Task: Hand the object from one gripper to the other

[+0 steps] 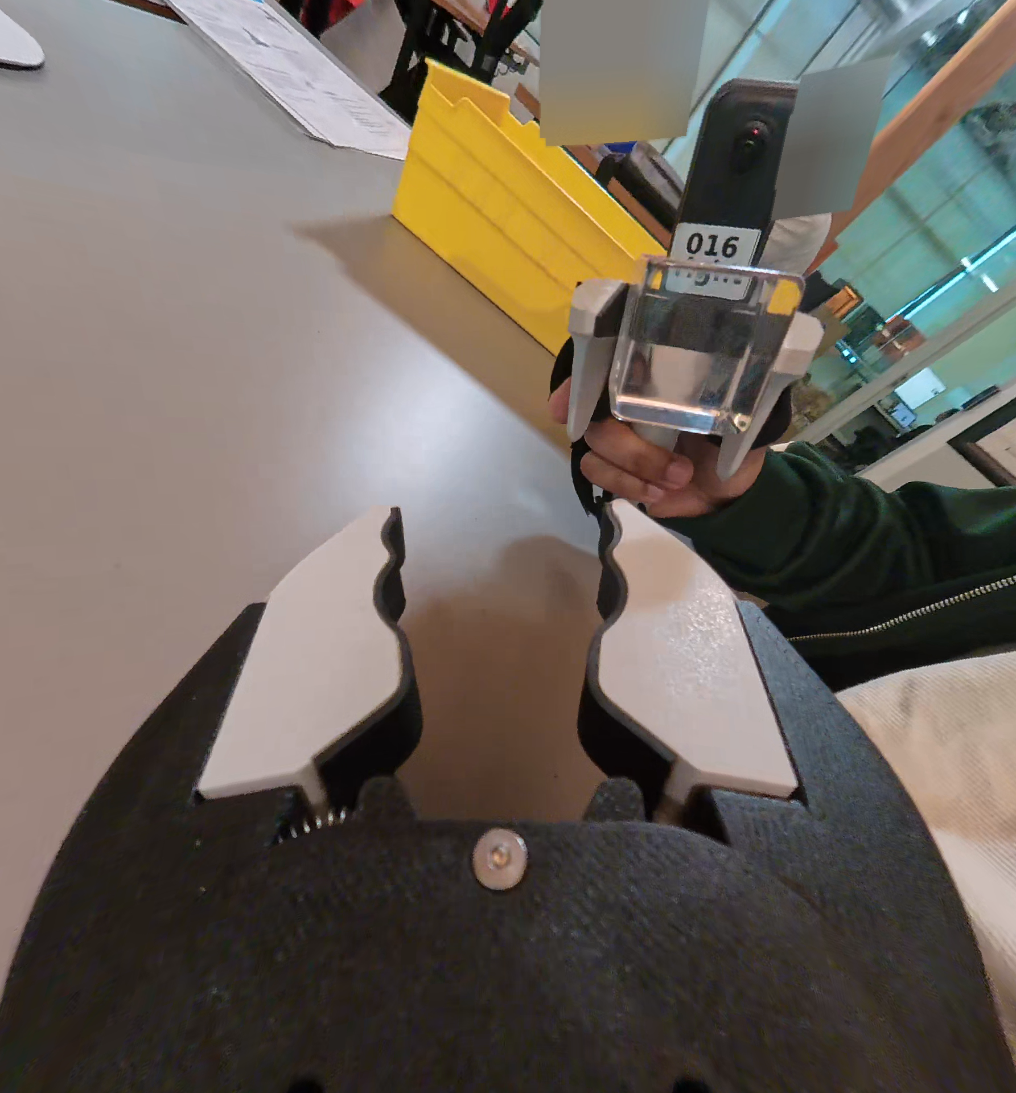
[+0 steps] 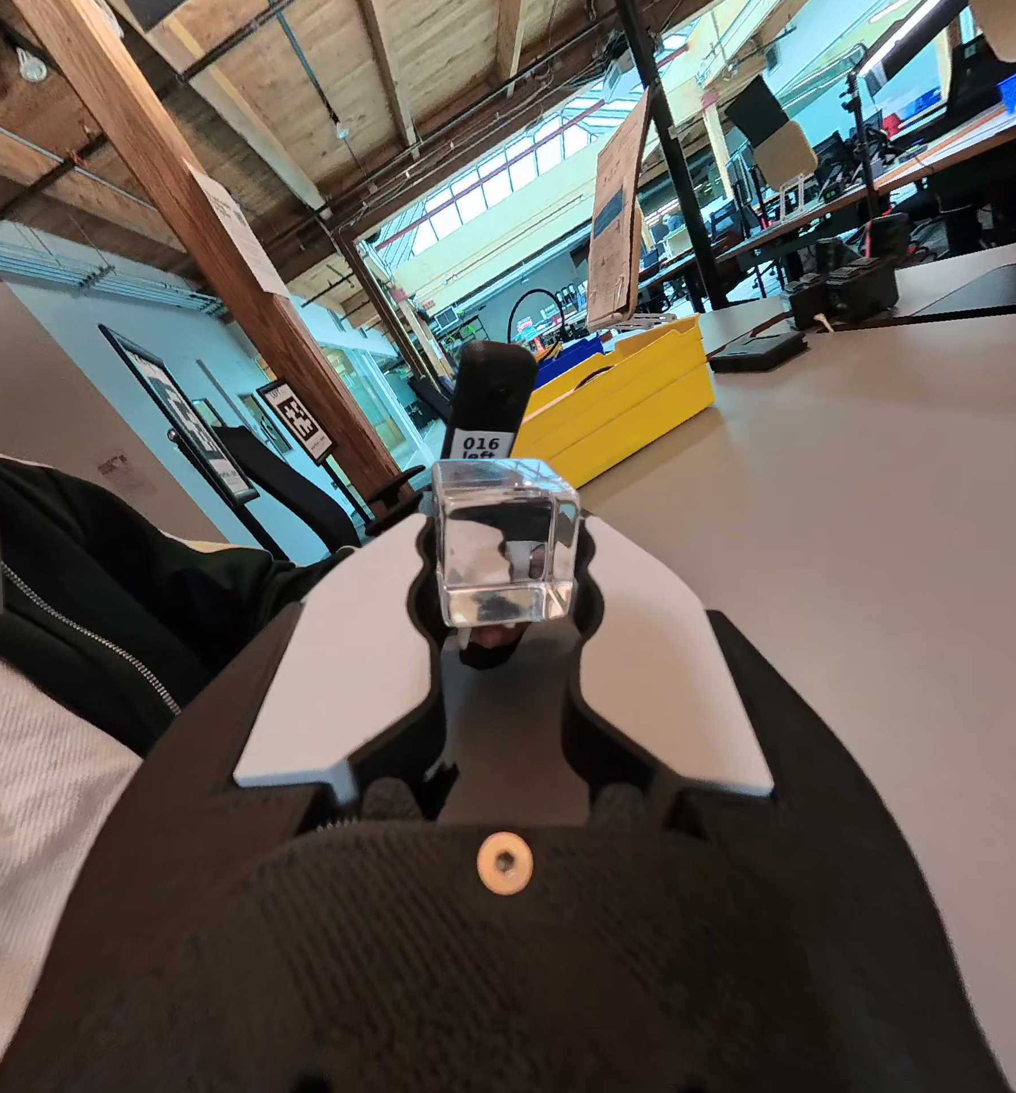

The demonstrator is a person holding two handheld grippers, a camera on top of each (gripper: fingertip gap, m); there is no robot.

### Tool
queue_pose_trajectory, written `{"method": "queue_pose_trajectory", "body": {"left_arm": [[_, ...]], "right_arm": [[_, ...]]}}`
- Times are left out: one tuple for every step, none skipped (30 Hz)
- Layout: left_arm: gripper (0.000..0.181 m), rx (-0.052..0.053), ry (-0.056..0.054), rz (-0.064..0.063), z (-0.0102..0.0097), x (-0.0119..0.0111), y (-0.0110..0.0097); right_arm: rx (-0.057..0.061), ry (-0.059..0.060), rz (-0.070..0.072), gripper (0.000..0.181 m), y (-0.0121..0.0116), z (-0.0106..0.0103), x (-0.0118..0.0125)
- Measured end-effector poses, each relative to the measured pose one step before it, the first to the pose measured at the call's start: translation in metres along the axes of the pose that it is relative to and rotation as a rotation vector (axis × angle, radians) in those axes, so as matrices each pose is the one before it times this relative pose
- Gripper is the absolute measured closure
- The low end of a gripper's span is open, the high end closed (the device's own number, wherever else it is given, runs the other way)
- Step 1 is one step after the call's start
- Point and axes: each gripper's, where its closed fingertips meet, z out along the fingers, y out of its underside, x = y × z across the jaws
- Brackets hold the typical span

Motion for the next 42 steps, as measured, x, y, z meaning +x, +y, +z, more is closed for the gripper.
{"method": "queue_pose_trajectory", "body": {"left_arm": [[0.114,0.0029,0.0066,-0.01,-0.00036,-0.00037,-0.00007],[0.114,0.005,0.0047,-0.0097,-0.00044,-0.00054,-0.00034],[0.114,0.0047,0.0049,-0.0093,-0.00037,-0.00061,-0.0004],[0.114,0.0039,0.0062,-0.0093,-0.00054,-0.00045,-0.00031],[0.114,0.005,0.0062,-0.0098,-0.00047,-0.00041,-0.00047],[0.114,0.0057,0.0053,-0.0103,-0.00051,-0.00057,-0.0005],[0.114,0.006,0.0091,-0.0098,-0.00053,-0.00005,-0.00064],[0.114,0.0082,0.0152,-0.0085,-0.00044,0.00094,-0.00098],[0.114,0.0116,0.0175,-0.0076,-0.00045,0.0014,-0.00136],[0.114,0.0127,0.0195,-0.0076,-0.00042,0.00173,-0.00161],[0.115,0.0127,0.0214,-0.0075,-0.00035,0.00201,-0.00165],[0.115,0.011,0.0196,-0.0066,-0.00039,0.00175,-0.00146],[0.115,0.0091,0.0153,-0.0046,-0.00033,0.00122,-0.00112],[0.115,0.0055,0.0137,-0.0036,-0.00031,0.00102,-0.00075],[0.115,0.0021,0.0095,-0.0041,-0.00014,0.00054,-0.0002],[0.115,0.0016,0.0055,-0.004,-0.00019,0.00001,-0.00013],[0.115,0.0023,0.0043,-0.0032,-0.00013,0.00008,-0.00011],[0.115,0.0024,0.0024,-0.0021,-0.00003,-0.00004,-0.00021],[0.115,0.0009,0.0013,-0.0017,-0.00003,-0.00012,0.00005],[0.115,0.0,0.0027,-0.0006,0.0001,0.00018,0.00007],[0.115,-0.0013,0.0027,-0.0003,0.00021,0.00016,0.00023],[0.115,-0.0014,0.0008,0.0002,0.0002,-0.00005,0.00031],[0.115,-0.0012,0.0009,0.0005,0.00022,0.00001,0.00036],[0.115,-0.0005,0.0019,0.0009,0.00028,0.00018,0.00033],[0.115,-0.0002,0.0019,0.0009,0.00029,0.00025,0.00008],[0.116,-0.0002,0.0013,0.0007,0.0002,0.00025,0.00015],[0.116,-0.001,0.0006,0.0003,0.00024,0.00012,0.00017],[0.116,-0.0007,-0.0003,0.0008,0.00006,-0.00003,0.00015],[0.116,-0.0001,0.0002,0.0009,0.0001,0.0001,0.0],[0.116,0.0012,-0.0004,0.0008,-0.00002,-0.00004,-0.00023],[0.116,0.0011,-0.0004,0.0007,-0.00013,0.00004,-0.00028],[0.116,0.0004,0.0008,0.0002,0.00003,0.00002,-0.00013],[0.116,0.0006,0.0006,-0.0007,-0.00006,0.00005,-0.00014],[0.116,0.0013,0.0003,-0.0007,-0.00001,-0.00005,-0.00015],[0.116,0.0021,0.0004,-0.0003,-0.00005,0.00008,-0.00027],[0.116,0.0011,0.0014,-0.0007,-0.00003,0.00017,-0.0002],[0.116,0.0017,0.0015,-0.0002,0.00002,0.00034,-0.00037],[0.116,0.003,0.0018,0.001,-0.00007,0.00045,-0.00039],[0.116,0.0031,0.0034,0.0012,-0.00008,0.00071,-0.00062],[0.116,0.0037,0.0047,0.0009,-0.00003,0.00091,-0.00055],[0.116,0.0047,0.0051,0.0009,-0.00006,0.00096,-0.00082],[0.116,0.0057,0.0068,0.0009,0.00002,0.00133,-0.00096]], "right_arm": [[-0.0074,-0.001,-0.0116,0.136,0.00117,0.00084,-0.00092],[-0.006,0.0012,-0.011,0.136,0.0009,0.00059,-0.00045],[-0.0048,0.0027,-0.009,0.136,0.00064,0.00044,-0.00012],[-0.0028,0.0013,-0.0069,0.136,0.0004,0.00022,-0.00017],[-0.0004,-0.0002,-0.0047,0.136,0.00011,0.00015,-0.0002],[0.0021,-0.002,-0.0023,0.136,-0.00027,-0.00003,-0.00038],[0.0023,-0.0017,0.001,0.136,-0.00035,-0.00019,-0.00006],[0.0021,-0.0003,0.003,0.136,-0.00025,-0.00026,0.00025],[0.0024,0.0006,0.004,0.136,-0.0001,-0.00034,0.00054],[0.0035,0.0006,0.004,0.136,-0.00031,-0.00033,0.00067],[0.0036,-0.0015,0.0046,0.136,-0.00041,-0.00043,0.00024],[0.0043,-0.0024,0.0051,0.136,-0.00054,-0.00035,0.00017],[0.0054,-0.0021,0.0052,0.136,-0.00067,-0.0004,0.00014],[0.0056,-0.0017,0.0045,0.136,-0.00071,-0.00051,0.00017],[0.0054,-0.0007,0.0026,0.136,-0.00072,-0.00038,0.00014],[0.0033,0.0003,0.0004,0.136,-0.00057,-0.00035,0.00006],[0.001,0.002,-0.0026,0.136,-0.00027,-0.00027,0.00017],[-0.0009,0.0009,-0.0028,0.136,-0.00007,-0.00008,0.00001],[-0.0011,-0.0012,-0.0001,0.136,0.00017,0.00001,-0.00018],[0.0007,-0.0014,0.0011,0.136,0.00014,0.0002,-0.00022],[0.0012,-0.0031,0.0029,0.136,0.00005,0.0002,-0.00032],[0.0007,-0.0044,0.0048,0.136,0.0001,0.00011,-0.00038],[0.0014,-0.0021,0.0031,0.136,0.00008,0.00009,-0.00014],[0.0001,-0.0005,0.0023,0.136,0.00012,0.00005,0.00017],[-0.0013,0.0001,0.0015,0.136,0.00027,-0.00007,0.00016],[-0.0002,0.0009,0.0,0.136,0.00007,0.0,0.00025],[0.0012,0.0011,-0.0009,0.136,-0.00026,-0.00012,0.00012],[0.0005,-0.0009,0.0005,0.136,-0.00013,-0.00015,-0.00011],[-0.0002,-0.0008,0.0016,0.136,0.00007,0.0,-0.00008],[-0.0001,-0.0001,0.0016,0.136,0.00019,0.0,0.00019],[-0.0009,-0.0012,0.0027,0.136,0.00023,0.00011,0.00011],[-0.0007,-0.0017,0.0026,0.136,0.00026,0.00009,-0.00003],[0.0,-0.0009,0.0018,0.136,0.00009,0.00003,0.00002],[0.0,-0.0007,0.0017,0.137,0.00009,0.00003,0.00006],[-0.0004,-0.0011,0.0016,0.136,0.00014,0.0,0.00001],[-0.0009,-0.0012,0.0015,0.137,0.00023,0.00006,-0.00001],[-0.0007,-0.0007,0.0007,0.137,0.00017,0.00005,-0.00003],[-0.001,-0.0007,0.0006,0.137,0.00027,0.0001,-0.00013],[-0.0016,-0.0014,0.0011,0.137,0.00034,0.0003,-0.00011],[-0.0025,-0.0015,0.0013,0.136,0.00057,0.00019,-0.00018],[-0.0025,-0.0012,0.0007,0.136,0.00055,0.0004,-0.0002],[-0.0026,-0.0014,0.0005,0.136,0.00056,0.00039,-0.0002]]}}
